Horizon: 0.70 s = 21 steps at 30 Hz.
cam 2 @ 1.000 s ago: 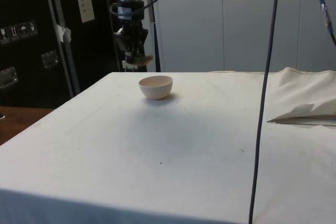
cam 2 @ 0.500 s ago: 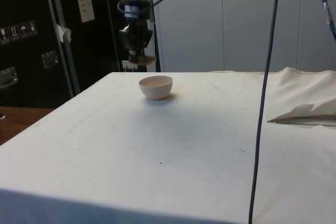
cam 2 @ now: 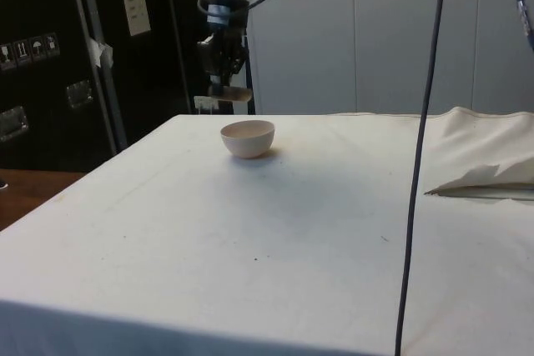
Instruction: Pour the coffee beans from the cup into the bowl.
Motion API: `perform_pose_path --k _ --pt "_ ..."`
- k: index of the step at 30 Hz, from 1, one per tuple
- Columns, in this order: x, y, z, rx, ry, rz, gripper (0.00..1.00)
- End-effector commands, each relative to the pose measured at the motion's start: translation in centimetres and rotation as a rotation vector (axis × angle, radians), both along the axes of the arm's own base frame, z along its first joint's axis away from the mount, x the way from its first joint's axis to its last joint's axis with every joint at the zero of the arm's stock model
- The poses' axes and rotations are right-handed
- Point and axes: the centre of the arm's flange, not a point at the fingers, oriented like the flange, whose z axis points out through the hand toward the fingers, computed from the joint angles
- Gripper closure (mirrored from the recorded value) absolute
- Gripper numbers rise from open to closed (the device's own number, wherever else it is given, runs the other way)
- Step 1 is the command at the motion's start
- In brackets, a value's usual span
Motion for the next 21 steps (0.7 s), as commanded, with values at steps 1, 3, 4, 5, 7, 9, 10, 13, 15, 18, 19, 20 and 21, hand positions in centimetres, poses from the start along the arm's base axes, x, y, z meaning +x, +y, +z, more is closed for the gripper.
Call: perform_pose_path --k 1,3,4,5,7,9,10,13,15,18,19,20,21 --pt "0.0 -0.1 0.0 0.007 -0.004 0.000 1.00" --pt "-0.1 -0.4 0.1 0.042 -0.021 0.002 1.00" --pt "-0.1 -0.4 0.1 0.042 -0.021 0.002 1.00" --pt "-0.1 -0.6 0.1 0.055 -0.029 0.002 1.00" --pt "-0.2 -0.8 0.1 0.070 -0.037 0.004 1.00" --pt "-0.2 -0.9 0.1 0.075 -0.042 0.005 1.00" --pt "-0.2 -1.0 0.0 0.082 -0.044 0.004 1.00" --pt "-0.3 -1.4 0.0 0.109 -0.058 0.008 1.00" --pt "-0.5 -1.7 0.0 0.121 -0.063 0.007 1.00" --pt "-0.7 -1.9 -0.1 0.123 -0.068 0.009 1.00" --pt "-0.6 -1.9 -0.1 0.130 -0.068 0.008 1.00" --pt "-0.6 -1.9 -0.1 0.127 -0.069 0.009 1.00" --pt "-0.6 -1.9 -0.1 0.127 -0.069 0.009 1.00"
